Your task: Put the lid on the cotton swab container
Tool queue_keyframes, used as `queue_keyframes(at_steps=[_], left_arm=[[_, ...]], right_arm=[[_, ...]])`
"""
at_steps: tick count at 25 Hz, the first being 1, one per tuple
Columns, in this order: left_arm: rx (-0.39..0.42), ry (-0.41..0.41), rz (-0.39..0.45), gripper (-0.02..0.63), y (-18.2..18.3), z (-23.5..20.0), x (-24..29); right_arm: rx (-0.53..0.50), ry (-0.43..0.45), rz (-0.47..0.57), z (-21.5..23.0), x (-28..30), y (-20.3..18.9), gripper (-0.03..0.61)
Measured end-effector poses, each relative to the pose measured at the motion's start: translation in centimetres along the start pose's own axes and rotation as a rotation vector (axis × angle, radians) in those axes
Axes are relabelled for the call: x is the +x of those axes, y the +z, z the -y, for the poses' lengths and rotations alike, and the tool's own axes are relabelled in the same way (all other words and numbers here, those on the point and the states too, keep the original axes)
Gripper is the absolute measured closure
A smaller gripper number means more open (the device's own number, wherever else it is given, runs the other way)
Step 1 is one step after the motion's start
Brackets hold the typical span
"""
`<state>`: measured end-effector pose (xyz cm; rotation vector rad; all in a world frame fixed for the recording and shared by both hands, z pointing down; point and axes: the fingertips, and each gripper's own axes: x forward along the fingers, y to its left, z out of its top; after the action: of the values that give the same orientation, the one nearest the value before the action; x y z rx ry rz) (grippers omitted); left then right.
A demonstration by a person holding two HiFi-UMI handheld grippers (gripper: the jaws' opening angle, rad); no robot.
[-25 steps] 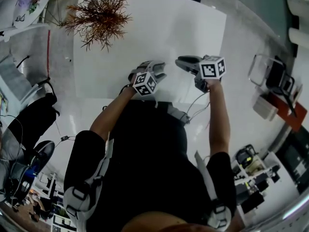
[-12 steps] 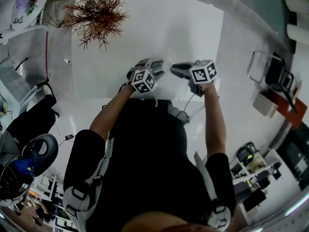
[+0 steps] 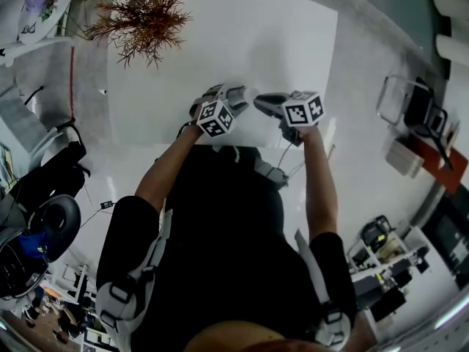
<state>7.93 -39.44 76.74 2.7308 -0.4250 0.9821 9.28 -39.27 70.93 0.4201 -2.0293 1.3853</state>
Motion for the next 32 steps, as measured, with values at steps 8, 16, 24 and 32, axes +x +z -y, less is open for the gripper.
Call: queue_keyframes(at_steps=[8,16,24,32], left_arm=[[-0.075,0.100,-0.002,0.390,-0.2,2.9,-3.1],[-0.212,0.402,0.205,0.576,1.2,7.7,-14.1],[-0.274,0.642,0.421,0.609,7.7,19.2,-26.5],[-0.281,0.756,0.591,0.609,12.4,29.4,-36.3]], right_arm=[[-0.062,-0.015,0.191,-3.0,-3.8,-1.2,0.522],[-0.220,-0.321,0.585,-9.0,-9.9,-6.0,0.552],[-0.269,-0.571,0.863,-17.5,-17.1,-17.4,0.571],[-0.285,-0.607,1.022,-24.9,-20.6,-24.4,0.572]])
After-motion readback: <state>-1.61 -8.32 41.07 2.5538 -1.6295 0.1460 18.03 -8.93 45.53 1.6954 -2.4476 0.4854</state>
